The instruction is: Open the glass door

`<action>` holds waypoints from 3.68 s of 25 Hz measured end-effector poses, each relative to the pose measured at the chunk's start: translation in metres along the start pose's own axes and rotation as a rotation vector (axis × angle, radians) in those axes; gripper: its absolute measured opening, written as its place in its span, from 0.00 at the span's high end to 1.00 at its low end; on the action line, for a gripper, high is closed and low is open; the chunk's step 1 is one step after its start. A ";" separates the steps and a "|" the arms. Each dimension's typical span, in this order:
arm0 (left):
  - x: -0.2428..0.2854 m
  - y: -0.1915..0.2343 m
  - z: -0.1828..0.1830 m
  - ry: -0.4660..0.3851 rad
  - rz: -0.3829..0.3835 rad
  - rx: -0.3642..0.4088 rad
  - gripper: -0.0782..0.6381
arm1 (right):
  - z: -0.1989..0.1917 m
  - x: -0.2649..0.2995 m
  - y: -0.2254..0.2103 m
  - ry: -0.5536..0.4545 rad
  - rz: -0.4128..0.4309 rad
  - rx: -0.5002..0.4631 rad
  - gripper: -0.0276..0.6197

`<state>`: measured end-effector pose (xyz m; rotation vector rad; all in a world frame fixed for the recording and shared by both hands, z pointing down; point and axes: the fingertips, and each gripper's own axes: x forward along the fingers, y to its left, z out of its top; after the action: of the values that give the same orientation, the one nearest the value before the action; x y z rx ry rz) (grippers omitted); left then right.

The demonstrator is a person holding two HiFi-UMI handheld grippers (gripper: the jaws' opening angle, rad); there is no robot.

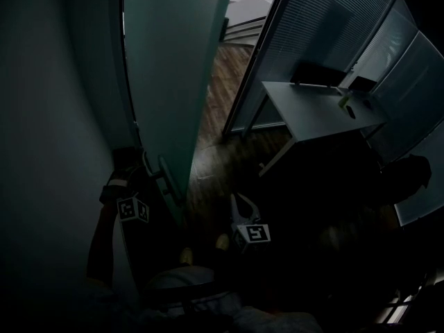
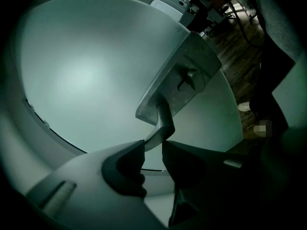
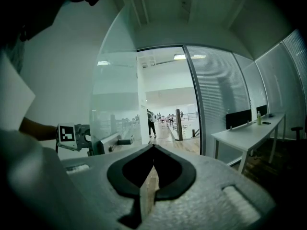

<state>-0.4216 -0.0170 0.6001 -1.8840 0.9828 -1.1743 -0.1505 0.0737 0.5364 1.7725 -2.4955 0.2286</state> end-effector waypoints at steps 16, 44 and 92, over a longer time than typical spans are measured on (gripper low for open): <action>-0.003 -0.004 -0.003 0.015 0.009 -0.049 0.72 | -0.003 -0.005 -0.004 0.000 0.001 0.000 0.95; -0.062 0.000 0.020 -0.215 0.054 -0.907 0.81 | -0.010 0.013 0.005 0.002 0.017 0.014 0.95; -0.125 0.002 0.113 -0.414 0.040 -1.153 0.89 | -0.004 -0.020 0.035 -0.038 0.073 0.050 0.95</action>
<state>-0.3552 0.1095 0.5095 -2.7613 1.6005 -0.0565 -0.1772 0.1045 0.5343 1.7214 -2.6062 0.2661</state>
